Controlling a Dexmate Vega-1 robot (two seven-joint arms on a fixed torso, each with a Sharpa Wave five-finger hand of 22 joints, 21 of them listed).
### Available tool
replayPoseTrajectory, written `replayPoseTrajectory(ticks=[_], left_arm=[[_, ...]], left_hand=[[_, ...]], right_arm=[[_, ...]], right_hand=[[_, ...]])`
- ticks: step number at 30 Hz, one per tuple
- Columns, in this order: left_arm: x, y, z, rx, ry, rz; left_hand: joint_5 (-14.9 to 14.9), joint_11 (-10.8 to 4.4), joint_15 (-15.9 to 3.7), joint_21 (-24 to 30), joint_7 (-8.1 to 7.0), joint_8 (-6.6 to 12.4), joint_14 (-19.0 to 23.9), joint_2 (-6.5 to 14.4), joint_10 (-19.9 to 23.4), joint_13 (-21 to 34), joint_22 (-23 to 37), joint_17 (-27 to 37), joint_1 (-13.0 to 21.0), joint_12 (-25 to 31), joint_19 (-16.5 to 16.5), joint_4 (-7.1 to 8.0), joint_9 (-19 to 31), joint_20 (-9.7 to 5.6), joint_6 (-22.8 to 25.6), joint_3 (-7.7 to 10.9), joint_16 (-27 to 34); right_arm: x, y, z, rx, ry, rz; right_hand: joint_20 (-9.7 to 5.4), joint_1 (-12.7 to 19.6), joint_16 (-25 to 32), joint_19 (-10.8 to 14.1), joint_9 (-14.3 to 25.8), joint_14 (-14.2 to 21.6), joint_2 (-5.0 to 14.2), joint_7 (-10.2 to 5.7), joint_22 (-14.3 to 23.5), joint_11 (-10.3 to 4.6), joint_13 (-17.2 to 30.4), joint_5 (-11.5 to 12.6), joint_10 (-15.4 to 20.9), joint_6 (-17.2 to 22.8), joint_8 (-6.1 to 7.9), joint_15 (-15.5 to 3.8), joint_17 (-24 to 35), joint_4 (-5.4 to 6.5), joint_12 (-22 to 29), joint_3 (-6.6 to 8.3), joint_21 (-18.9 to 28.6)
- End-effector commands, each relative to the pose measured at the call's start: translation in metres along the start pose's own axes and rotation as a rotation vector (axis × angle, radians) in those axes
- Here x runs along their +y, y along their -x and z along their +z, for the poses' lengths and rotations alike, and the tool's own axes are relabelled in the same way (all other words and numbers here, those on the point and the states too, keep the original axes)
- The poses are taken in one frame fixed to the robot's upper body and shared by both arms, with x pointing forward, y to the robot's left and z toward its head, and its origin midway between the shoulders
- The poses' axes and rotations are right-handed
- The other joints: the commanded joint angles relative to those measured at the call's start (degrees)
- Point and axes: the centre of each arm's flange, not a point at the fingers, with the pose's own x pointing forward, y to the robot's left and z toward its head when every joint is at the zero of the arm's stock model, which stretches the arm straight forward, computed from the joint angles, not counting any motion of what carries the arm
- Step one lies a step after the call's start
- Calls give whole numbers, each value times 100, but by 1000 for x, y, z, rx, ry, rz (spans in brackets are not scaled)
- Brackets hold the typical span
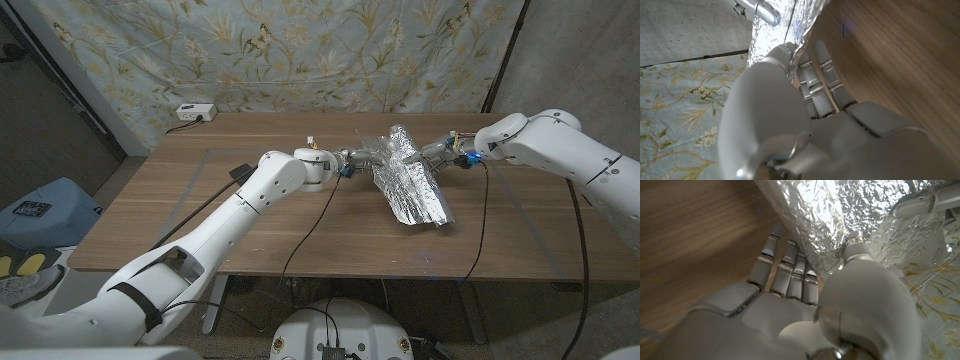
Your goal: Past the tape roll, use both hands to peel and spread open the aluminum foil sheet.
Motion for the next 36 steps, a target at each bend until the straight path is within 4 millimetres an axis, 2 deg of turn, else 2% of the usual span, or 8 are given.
replayPoseTrajectory(ticks=[1,16,36], left_arm=[[4,1,-8,-19,54,31],[11,5,-10,-21,108,16],[25,-1,-2,-8,174,-74]], left_hand=[[9,-367,-127,59,105,12,186,72,406,9,1,-7,-11,59,46,6,7,-6,192,72,-61],[32,-430,-163,133,103,-22,278,64,450,26,-7,-36,-65,80,75,2,-1,-68,306,170,-155],[58,-453,-222,170,96,-50,285,34,465,53,-23,-8,-120,78,64,-9,7,-110,370,250,-221]], right_arm=[[-6,5,-7,-7,-35,-2],[-14,-4,-23,8,-189,111],[-8,-19,-42,19,-403,254]], right_hand=[[0,231,-14,91,11,28,289,17,14,-172,387,42,211,43,-21,-7,9,21,575,55,0],[22,149,-88,219,27,26,286,56,10,-107,346,37,197,14,-63,18,-3,50,553,47,25],[-25,91,-232,317,60,-36,296,96,8,-29,216,40,125,-88,-138,91,-46,52,456,71,27]])
